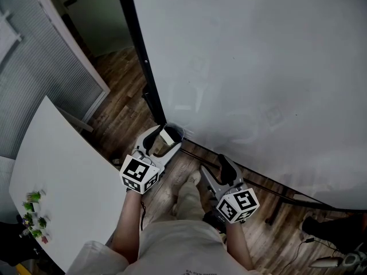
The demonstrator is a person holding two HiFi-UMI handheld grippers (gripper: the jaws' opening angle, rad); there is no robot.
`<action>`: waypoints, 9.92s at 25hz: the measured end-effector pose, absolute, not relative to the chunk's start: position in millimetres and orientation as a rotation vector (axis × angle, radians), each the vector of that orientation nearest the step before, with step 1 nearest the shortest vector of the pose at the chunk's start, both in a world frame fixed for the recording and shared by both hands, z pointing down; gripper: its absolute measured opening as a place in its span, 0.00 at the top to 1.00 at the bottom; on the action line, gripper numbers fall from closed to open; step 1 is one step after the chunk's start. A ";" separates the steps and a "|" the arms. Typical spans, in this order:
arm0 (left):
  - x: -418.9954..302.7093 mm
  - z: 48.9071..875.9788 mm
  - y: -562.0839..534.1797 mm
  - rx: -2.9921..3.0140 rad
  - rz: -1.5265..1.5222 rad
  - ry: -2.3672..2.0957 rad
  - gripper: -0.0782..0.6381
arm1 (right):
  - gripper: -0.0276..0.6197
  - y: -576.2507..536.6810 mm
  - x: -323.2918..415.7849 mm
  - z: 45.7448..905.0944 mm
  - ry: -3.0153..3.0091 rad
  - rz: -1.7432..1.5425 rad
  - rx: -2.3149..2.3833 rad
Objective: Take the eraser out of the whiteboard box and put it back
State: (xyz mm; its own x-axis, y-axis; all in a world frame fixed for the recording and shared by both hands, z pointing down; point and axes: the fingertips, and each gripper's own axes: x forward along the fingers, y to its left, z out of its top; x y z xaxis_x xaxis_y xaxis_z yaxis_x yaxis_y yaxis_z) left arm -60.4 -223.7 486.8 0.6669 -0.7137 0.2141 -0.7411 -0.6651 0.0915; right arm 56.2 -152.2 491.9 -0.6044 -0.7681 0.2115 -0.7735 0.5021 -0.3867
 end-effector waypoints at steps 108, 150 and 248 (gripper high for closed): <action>-80.0 419.7 -179.9 2.838 0.100 -1.379 0.53 | 0.52 -103.2 60.4 451.8 -2.737 0.570 1.465; -103.0 377.3 -120.9 2.859 0.037 -1.469 0.53 | 0.53 -81.2 49.1 424.2 -2.824 0.522 1.432; -94.7 398.6 -185.2 2.812 0.060 -1.411 0.53 | 0.56 -135.2 66.9 464.2 -2.752 0.647 1.415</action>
State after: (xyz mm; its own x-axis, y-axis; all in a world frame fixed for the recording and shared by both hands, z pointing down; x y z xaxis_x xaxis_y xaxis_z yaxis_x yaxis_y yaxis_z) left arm -94.7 -185.2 398.6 0.5973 -0.8014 0.0318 -0.8012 -0.5980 -0.0215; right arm 66.9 -135.2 464.2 -0.5990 -0.7834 0.1658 -0.7753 0.5155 -0.3650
